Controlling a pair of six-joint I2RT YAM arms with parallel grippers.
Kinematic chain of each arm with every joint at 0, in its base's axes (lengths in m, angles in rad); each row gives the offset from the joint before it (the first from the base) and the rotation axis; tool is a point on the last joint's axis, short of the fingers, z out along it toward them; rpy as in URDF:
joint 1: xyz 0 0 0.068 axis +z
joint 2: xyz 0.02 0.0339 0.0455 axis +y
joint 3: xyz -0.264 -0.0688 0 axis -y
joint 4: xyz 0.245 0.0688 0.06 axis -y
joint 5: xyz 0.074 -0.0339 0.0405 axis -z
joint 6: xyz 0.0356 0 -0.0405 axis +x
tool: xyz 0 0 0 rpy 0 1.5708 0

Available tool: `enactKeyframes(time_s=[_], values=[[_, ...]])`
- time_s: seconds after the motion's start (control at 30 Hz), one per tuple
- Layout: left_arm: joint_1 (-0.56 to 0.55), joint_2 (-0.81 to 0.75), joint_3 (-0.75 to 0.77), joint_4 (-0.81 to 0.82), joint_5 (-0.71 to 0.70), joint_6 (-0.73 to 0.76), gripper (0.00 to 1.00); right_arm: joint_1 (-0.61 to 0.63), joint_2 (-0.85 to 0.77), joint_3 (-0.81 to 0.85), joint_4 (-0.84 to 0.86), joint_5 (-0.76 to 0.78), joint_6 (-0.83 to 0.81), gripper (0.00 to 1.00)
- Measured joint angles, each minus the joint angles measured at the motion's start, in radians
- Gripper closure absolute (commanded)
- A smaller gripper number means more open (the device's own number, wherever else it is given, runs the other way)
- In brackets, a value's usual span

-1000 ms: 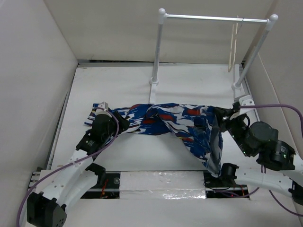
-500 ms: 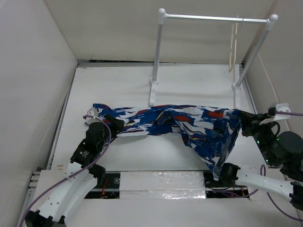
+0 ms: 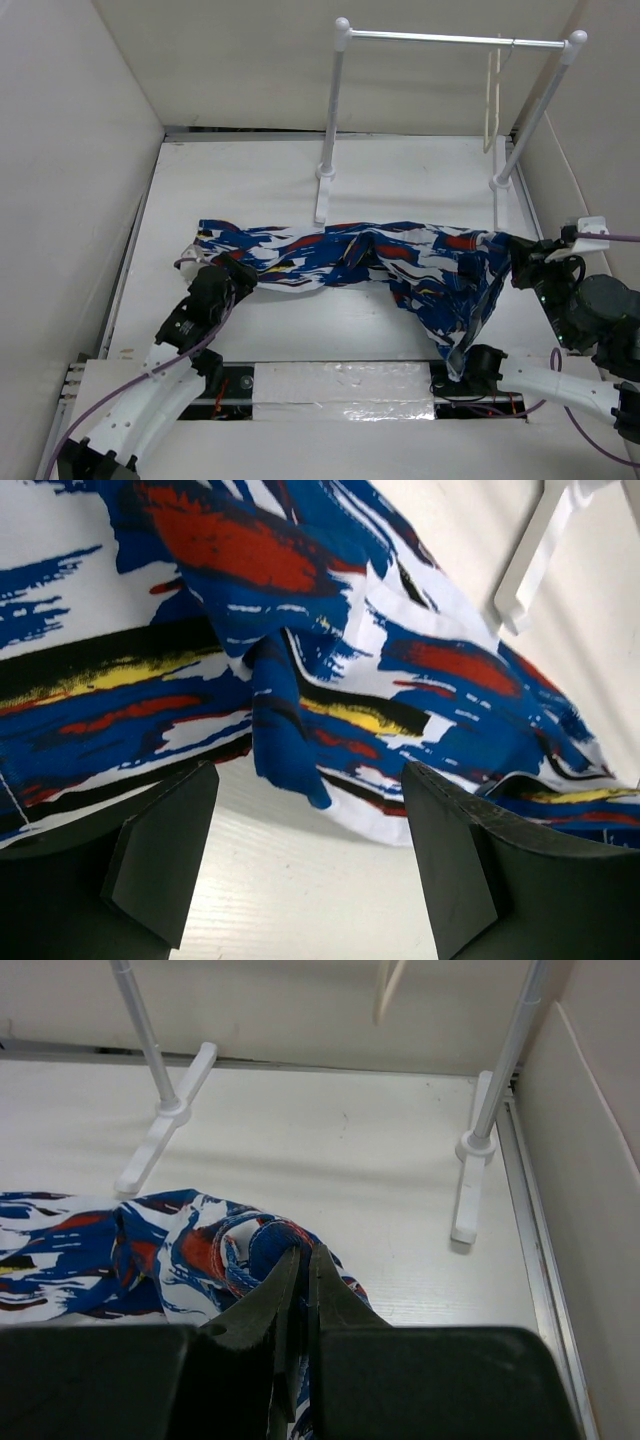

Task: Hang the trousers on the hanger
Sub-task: Flatten out the trousers at the center of the board.

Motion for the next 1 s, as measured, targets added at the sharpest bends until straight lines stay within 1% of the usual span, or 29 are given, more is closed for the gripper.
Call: enactKeyframes(time_s=[0.07, 0.13, 0.17, 0.2, 0.27, 0.3, 0.33, 0.37, 0.47, 0.53, 0.63, 0.73, 0.87, 0.93, 1.0], values=[[0.0, 0.003, 0.0, 0.013, -0.015, -0.011, 0.29, 0.0, -0.001, 0.0, 0.0, -0.001, 0.0, 1.0], [0.0, 0.053, 0.0, 0.031, -0.021, -0.014, 0.35, 0.0, -0.001, -0.004, 0.003, -0.004, 0.0, 1.0], [0.0, 0.083, 0.0, 0.038, -0.021, -0.014, 0.47, 0.0, -0.001, -0.008, 0.004, -0.005, 0.0, 1.0], [0.0, 0.111, -0.002, 0.048, -0.022, -0.015, 0.54, 0.0, -0.001, -0.013, 0.006, -0.008, 0.0, 1.0], [0.0, 0.148, -0.009, 0.067, -0.023, -0.011, 0.63, 0.0, -0.001, -0.021, 0.005, -0.014, -0.001, 1.0], [0.0, 0.152, -0.012, 0.069, -0.023, -0.009, 0.84, 0.0, -0.001, -0.023, 0.006, -0.016, -0.001, 1.0], [0.0, 0.147, -0.012, 0.072, -0.023, -0.009, 0.96, 0.0, -0.001, -0.026, 0.006, -0.016, -0.001, 1.0], [0.0, 0.136, -0.009, 0.074, -0.028, -0.008, 1.0, 0.0, 0.0, -0.026, 0.006, -0.019, -0.001, 1.0], [-0.002, 0.093, 0.047, 0.018, -0.045, 0.007, 1.0, -0.001, 0.008, -0.027, 0.006, -0.031, 0.0, 1.0], [-0.002, 0.047, 0.129, -0.033, -0.067, 0.013, 1.0, -0.001, 0.016, -0.025, 0.005, -0.047, 0.0, 1.0], [-0.002, -0.038, 0.302, -0.104, -0.116, 0.031, 1.0, -0.001, 0.021, -0.016, -0.009, -0.069, 0.004, 1.0], [-0.002, -0.066, 0.506, -0.153, -0.177, 0.055, 1.0, -0.001, 0.01, 0.002, -0.034, -0.071, 0.024, 1.0], [-0.002, -0.035, 0.719, -0.171, -0.26, 0.096, 1.0, -0.001, -0.026, 0.029, -0.087, -0.045, 0.074, 1.0], [-0.002, 0.003, 0.765, -0.166, -0.297, 0.114, 1.0, -0.001, -0.042, 0.034, -0.1, -0.025, 0.103, 1.0], [-0.002, 0.059, 0.774, -0.157, -0.332, 0.131, 1.0, -0.001, -0.048, 0.031, -0.1, -0.005, 0.131, 0.99]])
